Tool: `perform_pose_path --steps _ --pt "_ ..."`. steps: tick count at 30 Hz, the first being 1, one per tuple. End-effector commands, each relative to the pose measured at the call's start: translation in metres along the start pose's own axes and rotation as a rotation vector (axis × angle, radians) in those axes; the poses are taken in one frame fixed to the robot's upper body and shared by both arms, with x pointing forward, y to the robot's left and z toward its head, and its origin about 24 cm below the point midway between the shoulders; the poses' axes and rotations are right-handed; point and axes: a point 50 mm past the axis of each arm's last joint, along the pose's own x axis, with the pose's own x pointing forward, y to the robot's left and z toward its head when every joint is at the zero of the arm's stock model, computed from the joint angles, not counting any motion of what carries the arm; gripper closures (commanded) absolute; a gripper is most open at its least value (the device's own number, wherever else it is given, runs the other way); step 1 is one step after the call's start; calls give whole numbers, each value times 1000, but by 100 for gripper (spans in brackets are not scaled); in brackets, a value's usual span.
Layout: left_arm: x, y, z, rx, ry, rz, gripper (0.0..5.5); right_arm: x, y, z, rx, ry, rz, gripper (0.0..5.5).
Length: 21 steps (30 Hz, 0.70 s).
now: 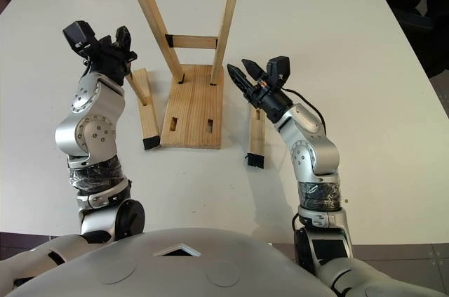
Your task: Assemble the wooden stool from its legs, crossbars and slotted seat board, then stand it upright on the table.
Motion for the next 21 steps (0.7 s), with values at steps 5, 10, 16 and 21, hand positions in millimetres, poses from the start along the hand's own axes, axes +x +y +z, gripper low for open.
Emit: perform_pose_path --steps 5,10,16,21 --pt "-31 42 34 344 -222 250 308 -9 1 -9 11 9 -40 307" --pt "-73 83 -45 332 298 297 289 -12 4 -15 14 22 -41 307" --pt "-90 49 -60 267 439 -2 207 -18 1 -23 11 50 -55 307" --pt "-91 35 -69 284 498 -110 160 -16 4 -29 14 72 -38 307"
